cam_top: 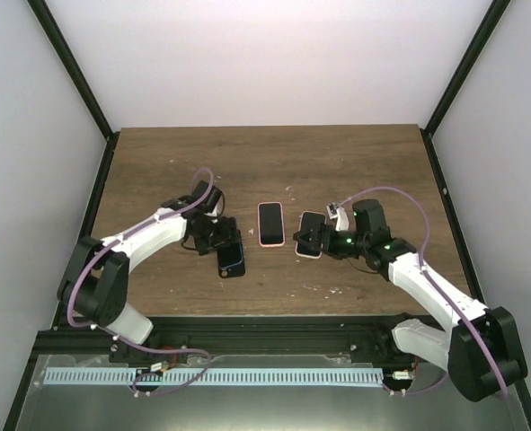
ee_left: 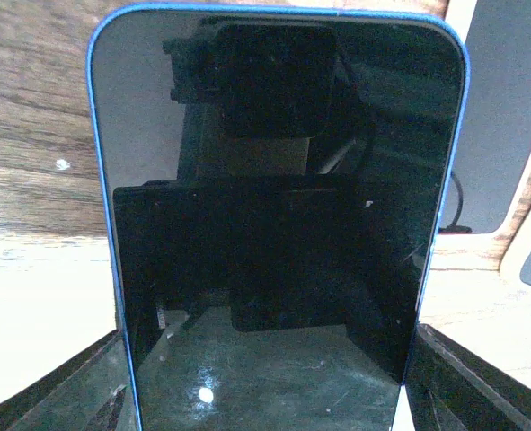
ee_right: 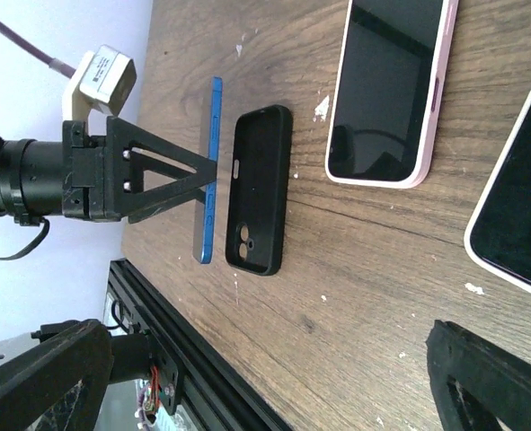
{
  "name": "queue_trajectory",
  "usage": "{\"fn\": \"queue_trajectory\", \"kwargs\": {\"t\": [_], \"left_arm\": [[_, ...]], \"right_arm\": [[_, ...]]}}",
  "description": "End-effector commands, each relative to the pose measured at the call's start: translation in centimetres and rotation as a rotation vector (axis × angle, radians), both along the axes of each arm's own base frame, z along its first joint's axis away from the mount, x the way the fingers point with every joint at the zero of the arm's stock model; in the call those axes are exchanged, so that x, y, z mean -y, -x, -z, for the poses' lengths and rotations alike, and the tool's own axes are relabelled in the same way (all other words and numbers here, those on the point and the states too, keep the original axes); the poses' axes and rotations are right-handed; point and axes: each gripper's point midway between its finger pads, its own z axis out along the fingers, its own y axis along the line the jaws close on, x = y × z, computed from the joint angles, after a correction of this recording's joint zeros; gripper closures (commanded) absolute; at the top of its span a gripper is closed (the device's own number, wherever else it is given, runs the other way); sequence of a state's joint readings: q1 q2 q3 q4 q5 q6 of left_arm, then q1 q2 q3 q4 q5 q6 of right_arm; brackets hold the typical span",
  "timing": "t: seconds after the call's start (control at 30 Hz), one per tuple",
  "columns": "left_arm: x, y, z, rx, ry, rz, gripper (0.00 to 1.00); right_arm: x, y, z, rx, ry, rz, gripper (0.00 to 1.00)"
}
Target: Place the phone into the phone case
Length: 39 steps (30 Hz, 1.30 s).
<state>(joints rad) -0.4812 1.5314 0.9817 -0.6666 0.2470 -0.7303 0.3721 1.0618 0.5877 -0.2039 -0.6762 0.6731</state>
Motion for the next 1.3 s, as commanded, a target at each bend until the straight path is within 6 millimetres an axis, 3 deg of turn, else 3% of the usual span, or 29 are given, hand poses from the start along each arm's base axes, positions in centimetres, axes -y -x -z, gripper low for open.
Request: {"fn": "queue_trajectory", "kwargs": {"t": [0.0,0.23,0.43,0.73,0.9,1.1,1.27], "left_arm": [[1.8,-0.5,0.0,0.002,0.057,0.06,0.39],[1.9,0.0,2.0,-0.054,0.042,0.088,0.37],[1.1,0.4,4.5,-0.124,-0.029,0.077,0.34],[0.1,-0.4,2.0,-0.081,-0.093,0.061,0.19],[0.8,-0.5,1.6,-0.073,-0.055,0.071,0.01],[-0.5,-1.0,0.4,-0.023,-0.061,0.018,0.05],[-3.3,-2.3,-0.8,0.058,0.072,-0.067,0.2]], "right_arm": [[-0.7,-0.4,-0.9,0.021,0.0,-0.005,0.03],[-0.6,-0.7,-1.0,0.029,0.018,-0.003,0.03],[-0.6,-0.8,0.0,0.011,0.028,-0.002,0.03],[-0.5,-0.7,-0.7,0.05,0.03,-0.004,0.01],[-0.8,-0.5,-0.5,0.027,0.012,-0.008,0.0],[-1.5,-0.1,-1.6,0.043,-0.01,-0.02,0.02],[-4.5,0.3,-1.3,0.026,0.007,-0.053,0.1]]}}
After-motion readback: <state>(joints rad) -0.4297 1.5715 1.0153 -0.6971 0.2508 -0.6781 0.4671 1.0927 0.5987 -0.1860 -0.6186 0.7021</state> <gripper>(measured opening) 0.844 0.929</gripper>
